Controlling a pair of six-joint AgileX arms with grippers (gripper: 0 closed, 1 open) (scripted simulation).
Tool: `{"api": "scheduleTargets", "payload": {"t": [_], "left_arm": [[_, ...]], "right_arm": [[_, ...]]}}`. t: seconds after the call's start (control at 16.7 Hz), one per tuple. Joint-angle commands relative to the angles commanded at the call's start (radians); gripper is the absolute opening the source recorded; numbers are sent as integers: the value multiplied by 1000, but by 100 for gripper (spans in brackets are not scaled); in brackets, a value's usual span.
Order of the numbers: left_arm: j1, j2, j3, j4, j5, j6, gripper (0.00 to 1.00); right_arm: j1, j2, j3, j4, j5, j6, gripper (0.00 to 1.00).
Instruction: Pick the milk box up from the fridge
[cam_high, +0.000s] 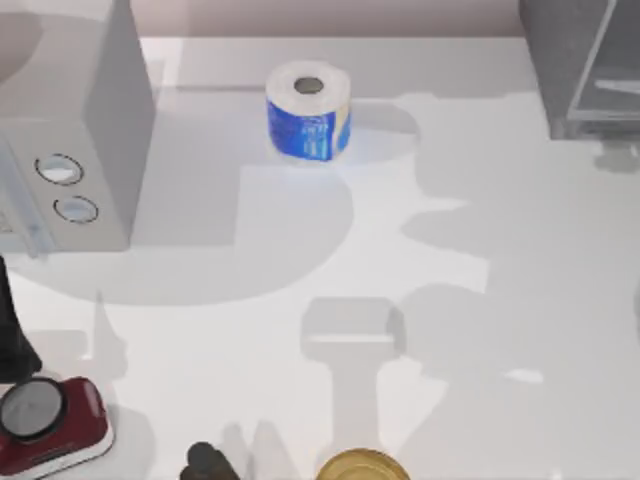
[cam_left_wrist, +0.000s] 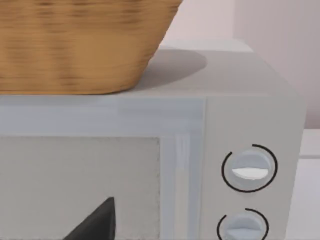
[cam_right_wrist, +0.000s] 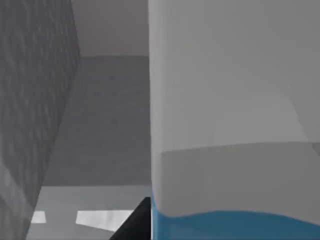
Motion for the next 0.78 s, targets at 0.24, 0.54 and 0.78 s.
{"api": "scheduleTargets", "payload": {"t": [0.24, 0.54, 0.78], "left_arm": [[0, 0, 0, 0, 0, 0, 100], [0, 0, 0, 0, 0, 0, 100], [0, 0, 0, 0, 0, 0, 100]], "right_arm": [[33, -183, -110, -79, 32, 13, 0], [99, -548, -340, -204, 74, 34, 0], [145, -921, -550, -295, 108, 43, 0]]}}
